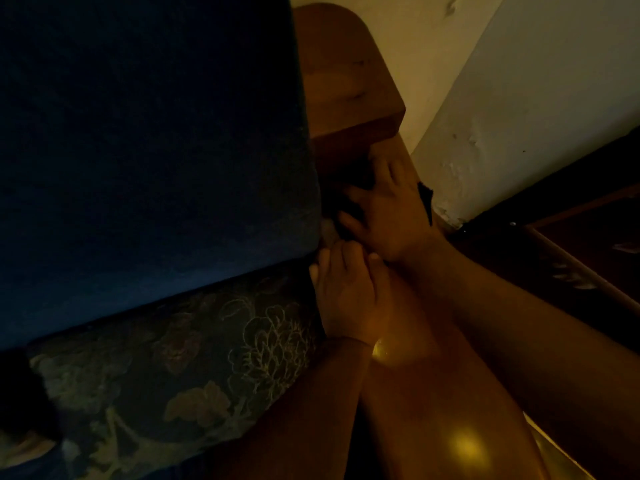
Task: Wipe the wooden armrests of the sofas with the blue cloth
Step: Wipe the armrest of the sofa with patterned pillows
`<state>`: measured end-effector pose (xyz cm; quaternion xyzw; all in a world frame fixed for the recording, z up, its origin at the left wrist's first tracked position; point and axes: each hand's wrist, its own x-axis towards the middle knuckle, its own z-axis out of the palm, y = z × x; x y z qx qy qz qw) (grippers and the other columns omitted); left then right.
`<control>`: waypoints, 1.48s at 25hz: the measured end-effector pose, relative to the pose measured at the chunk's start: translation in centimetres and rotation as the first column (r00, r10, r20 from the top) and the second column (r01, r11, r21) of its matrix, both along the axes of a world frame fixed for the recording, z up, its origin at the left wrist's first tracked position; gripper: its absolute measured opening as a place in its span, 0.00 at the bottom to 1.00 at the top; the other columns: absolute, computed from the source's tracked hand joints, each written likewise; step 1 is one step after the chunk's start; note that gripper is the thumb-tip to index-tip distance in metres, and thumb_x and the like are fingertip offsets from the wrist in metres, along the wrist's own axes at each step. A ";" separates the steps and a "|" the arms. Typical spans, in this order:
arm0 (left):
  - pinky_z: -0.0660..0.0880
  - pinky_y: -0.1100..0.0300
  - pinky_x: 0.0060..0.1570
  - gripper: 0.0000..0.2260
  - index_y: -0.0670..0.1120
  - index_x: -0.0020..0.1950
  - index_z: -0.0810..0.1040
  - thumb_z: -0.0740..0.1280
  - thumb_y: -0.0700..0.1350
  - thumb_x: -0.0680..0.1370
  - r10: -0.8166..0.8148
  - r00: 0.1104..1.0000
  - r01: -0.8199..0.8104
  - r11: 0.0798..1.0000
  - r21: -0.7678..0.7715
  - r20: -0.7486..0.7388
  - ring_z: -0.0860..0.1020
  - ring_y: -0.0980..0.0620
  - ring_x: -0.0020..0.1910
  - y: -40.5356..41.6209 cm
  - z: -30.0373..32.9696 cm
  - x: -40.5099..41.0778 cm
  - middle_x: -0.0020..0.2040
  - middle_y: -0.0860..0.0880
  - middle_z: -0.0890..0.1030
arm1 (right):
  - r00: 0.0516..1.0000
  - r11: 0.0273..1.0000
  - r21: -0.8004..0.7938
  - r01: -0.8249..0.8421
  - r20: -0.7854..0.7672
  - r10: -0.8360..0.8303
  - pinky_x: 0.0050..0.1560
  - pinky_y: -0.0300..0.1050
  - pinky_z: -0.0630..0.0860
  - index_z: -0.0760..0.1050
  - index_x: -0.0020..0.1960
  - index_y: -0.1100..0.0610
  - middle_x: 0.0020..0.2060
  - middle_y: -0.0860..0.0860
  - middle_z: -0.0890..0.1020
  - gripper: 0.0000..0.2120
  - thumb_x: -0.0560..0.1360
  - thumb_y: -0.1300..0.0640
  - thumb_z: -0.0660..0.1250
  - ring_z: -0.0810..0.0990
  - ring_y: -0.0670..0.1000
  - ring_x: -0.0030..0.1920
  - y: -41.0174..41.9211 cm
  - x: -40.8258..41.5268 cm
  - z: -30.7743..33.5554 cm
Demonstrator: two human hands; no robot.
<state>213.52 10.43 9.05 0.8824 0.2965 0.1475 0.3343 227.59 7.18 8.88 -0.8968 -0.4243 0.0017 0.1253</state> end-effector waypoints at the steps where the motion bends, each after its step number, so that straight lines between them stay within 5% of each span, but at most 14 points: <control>1: 0.70 0.43 0.49 0.14 0.42 0.43 0.75 0.56 0.48 0.80 -0.003 1.000 0.003 1.000 0.005 -0.007 0.76 0.41 0.46 0.0 -0.1 0.0 0.44 0.43 0.80 | 0.999 0.999 0.020 0.037 -0.002 -0.037 0.55 0.57 0.70 0.76 0.70 0.45 0.59 0.61 0.74 0.24 0.77 0.40 0.60 0.71 0.63 0.58 -0.8 0.3 0.0; 4: 0.71 0.44 0.48 0.14 0.41 0.43 0.75 0.57 0.47 0.80 0.010 1.000 -0.009 0.999 0.043 -0.027 0.76 0.41 0.46 0.0 -0.2 0.2 0.44 0.43 0.80 | 0.957 0.956 -0.032 0.291 0.004 -0.291 0.55 0.57 0.69 0.71 0.73 0.45 0.56 0.60 0.72 0.25 0.79 0.39 0.57 0.70 0.62 0.56 -3.1 1.5 -0.6; 7: 0.71 0.44 0.50 0.14 0.42 0.43 0.76 0.57 0.48 0.81 0.017 0.999 -0.015 0.998 0.060 -0.035 0.77 0.41 0.46 -0.2 0.0 0.0 0.44 0.43 0.80 | 0.660 0.700 -0.028 0.714 -0.309 -0.685 0.59 0.56 0.73 0.76 0.64 0.58 0.60 0.61 0.69 0.25 0.82 0.39 0.56 0.73 0.64 0.59 -5.8 4.0 -1.0; 9: 0.71 0.44 0.50 0.15 0.42 0.43 0.76 0.57 0.49 0.81 0.012 0.998 -0.008 0.998 0.059 -0.059 0.77 0.41 0.46 -0.3 -0.1 0.1 0.44 0.43 0.81 | 0.559 0.607 0.076 0.791 -0.495 -0.665 0.57 0.49 0.73 0.76 0.58 0.62 0.59 0.58 0.67 0.25 0.83 0.40 0.57 0.75 0.61 0.58 -6.7 4.1 -1.2; 12: 0.72 0.42 0.49 0.17 0.41 0.43 0.76 0.55 0.50 0.81 0.016 0.996 -0.010 0.998 0.066 -0.083 0.77 0.40 0.46 -0.1 -0.1 0.3 0.43 0.42 0.80 | 0.773 0.743 0.289 0.603 -0.440 -0.457 0.68 0.54 0.72 0.76 0.64 0.57 0.65 0.56 0.67 0.23 0.81 0.39 0.60 0.71 0.56 0.64 -5.3 1.6 -0.8; 15: 0.71 0.42 0.49 0.16 0.41 0.43 0.76 0.55 0.49 0.81 -0.006 0.997 0.012 0.997 0.080 -0.073 0.77 0.40 0.46 -0.3 0.2 0.2 0.43 0.42 0.80 | 0.943 0.956 0.128 0.265 -0.239 -0.229 0.74 0.61 0.64 0.64 0.78 0.43 0.80 0.57 0.59 0.27 0.81 0.36 0.57 0.61 0.62 0.77 -3.3 0.7 -0.9; 19: 0.71 0.41 0.51 0.16 0.39 0.45 0.76 0.53 0.48 0.81 0.001 0.997 0.007 0.995 0.097 -0.083 0.77 0.39 0.47 -0.1 0.2 0.3 0.45 0.39 0.80 | 0.903 0.946 0.008 0.324 -0.301 -0.307 0.75 0.63 0.64 0.56 0.81 0.42 0.83 0.55 0.52 0.29 0.82 0.36 0.55 0.56 0.63 0.80 -2.2 1.8 -0.5; 26: 0.69 0.42 0.58 0.25 0.40 0.59 0.80 0.48 0.49 0.77 -0.079 0.987 0.104 0.978 0.179 -0.143 0.74 0.37 0.61 -0.4 0.8 -0.4 0.62 0.39 0.78 | 0.949 0.973 -0.054 0.226 -0.212 -0.232 0.77 0.63 0.59 0.59 0.80 0.39 0.83 0.51 0.49 0.27 0.82 0.36 0.50 0.49 0.63 0.81 -9.7 -5.6 -0.6; 29: 0.68 0.39 0.67 0.21 0.38 0.65 0.80 0.56 0.44 0.79 -0.166 0.982 0.183 0.954 0.236 -0.093 0.74 0.34 0.68 -1.8 -0.2 -3.1 0.67 0.37 0.79 | 0.946 0.975 -0.002 0.222 -0.240 -0.216 0.77 0.61 0.57 0.62 0.79 0.41 0.83 0.52 0.51 0.26 0.82 0.39 0.55 0.51 0.63 0.81 -13.1 -9.0 -1.0; 32: 0.67 0.35 0.71 0.18 0.33 0.69 0.76 0.62 0.38 0.80 -0.315 0.946 0.322 0.938 0.130 -0.074 0.71 0.33 0.73 -5.8 -0.9 -8.7 0.71 0.34 0.76 | 0.942 0.981 0.044 0.190 -0.288 -0.170 0.76 0.64 0.61 0.65 0.78 0.44 0.83 0.53 0.52 0.25 0.82 0.42 0.60 0.53 0.62 0.81 -17.9 -12.9 -0.8; 37: 0.68 0.38 0.73 0.23 0.33 0.72 0.73 0.55 0.44 0.82 -0.440 0.895 0.439 0.898 -0.038 -0.067 0.68 0.34 0.75 -13.7 0.1 -17.7 0.75 0.34 0.71 | 0.915 0.976 0.019 0.215 -0.353 -0.195 0.74 0.66 0.62 0.64 0.79 0.45 0.83 0.54 0.50 0.26 0.82 0.47 0.63 0.52 0.61 0.81 -26.2 -21.5 -0.3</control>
